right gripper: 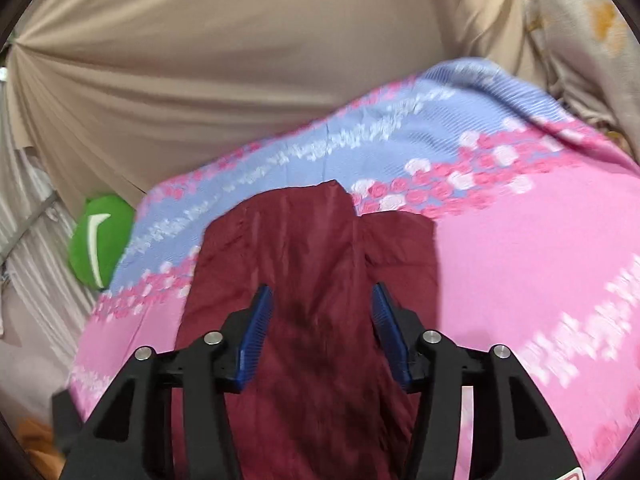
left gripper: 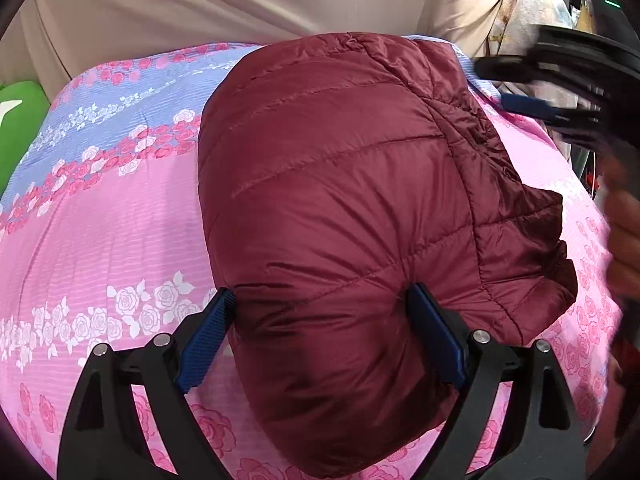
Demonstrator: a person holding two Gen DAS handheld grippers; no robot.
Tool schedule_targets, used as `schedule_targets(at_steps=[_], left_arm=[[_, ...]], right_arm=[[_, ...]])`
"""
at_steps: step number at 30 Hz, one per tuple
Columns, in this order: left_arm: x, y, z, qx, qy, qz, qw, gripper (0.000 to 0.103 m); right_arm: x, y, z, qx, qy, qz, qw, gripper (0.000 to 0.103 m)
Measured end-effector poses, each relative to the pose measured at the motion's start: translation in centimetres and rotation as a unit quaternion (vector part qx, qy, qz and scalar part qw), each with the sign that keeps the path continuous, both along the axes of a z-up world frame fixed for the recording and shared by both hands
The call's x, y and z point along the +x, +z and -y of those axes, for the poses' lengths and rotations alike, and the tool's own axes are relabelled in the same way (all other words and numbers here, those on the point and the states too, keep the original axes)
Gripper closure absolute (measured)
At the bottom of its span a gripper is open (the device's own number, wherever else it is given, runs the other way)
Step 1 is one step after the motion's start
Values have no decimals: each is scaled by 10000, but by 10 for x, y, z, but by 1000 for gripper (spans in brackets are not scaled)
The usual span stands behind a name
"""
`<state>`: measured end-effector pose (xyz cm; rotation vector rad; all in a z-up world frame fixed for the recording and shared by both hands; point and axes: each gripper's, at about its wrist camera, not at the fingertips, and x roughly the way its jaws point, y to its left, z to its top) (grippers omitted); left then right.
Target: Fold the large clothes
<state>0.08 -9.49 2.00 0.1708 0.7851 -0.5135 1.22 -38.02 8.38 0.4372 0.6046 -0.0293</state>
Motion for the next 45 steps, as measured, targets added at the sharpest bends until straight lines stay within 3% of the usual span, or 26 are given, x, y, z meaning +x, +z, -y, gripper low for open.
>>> schedule_targets(at_steps=[2, 3, 4, 7, 10, 16, 21, 25, 28, 30, 36, 39, 42, 43, 45], left_arm=[[0, 0, 0, 6, 12, -18, 10000, 17], [-1, 0, 1, 1, 27, -28, 10000, 17], [-1, 0, 0, -2, 33, -38, 10000, 17], [1, 0, 0, -38, 26, -94, 9999, 16], [1, 0, 4, -23, 13, -88, 10000, 15], [3, 1, 9, -24, -34, -41, 10000, 11], [6, -1, 10, 49, 15, -54, 10000, 11], [6, 8, -5, -209, 25, -255, 9995, 14], [4, 24, -20, -476, 85, -153, 9987, 14], [4, 35, -23, -542, 96, -10, 9985, 14], [14, 25, -2, -441, -28, -191, 9988, 14], [11, 14, 6, -256, 8, -101, 9996, 11], [11, 12, 5, -212, 41, -126, 9997, 10], [12, 12, 3, -253, 60, -185, 9995, 10], [17, 13, -5, -390, 146, -334, 9986, 10]], right_arm=[[26, -8, 0, 67, -6, -222, 9997, 56], [36, -13, 0, 173, 43, -298, 9994, 70], [40, -15, 1, 298, 123, -274, 9991, 93], [30, -8, 4, 393, 121, 154, 9990, 98], [32, -17, 11, 274, -68, 72, 9996, 98], [57, -66, 15, 171, -159, -479, 9986, 97], [62, -72, 15, 146, -83, -608, 9980, 95], [22, -46, 19, 268, -394, -272, 9985, 82], [-32, -21, 5, -126, -301, 88, 9994, 81], [-61, -17, -9, -419, -188, 74, 9989, 81], [-94, -57, -29, -817, -159, -543, 9951, 81], [-87, -83, -20, -609, -207, -760, 9950, 84], [-85, -87, -14, -425, -220, -808, 9956, 85], [-86, -84, -14, -433, -239, -802, 9956, 83], [-90, -75, -13, -475, -319, -709, 9958, 70]])
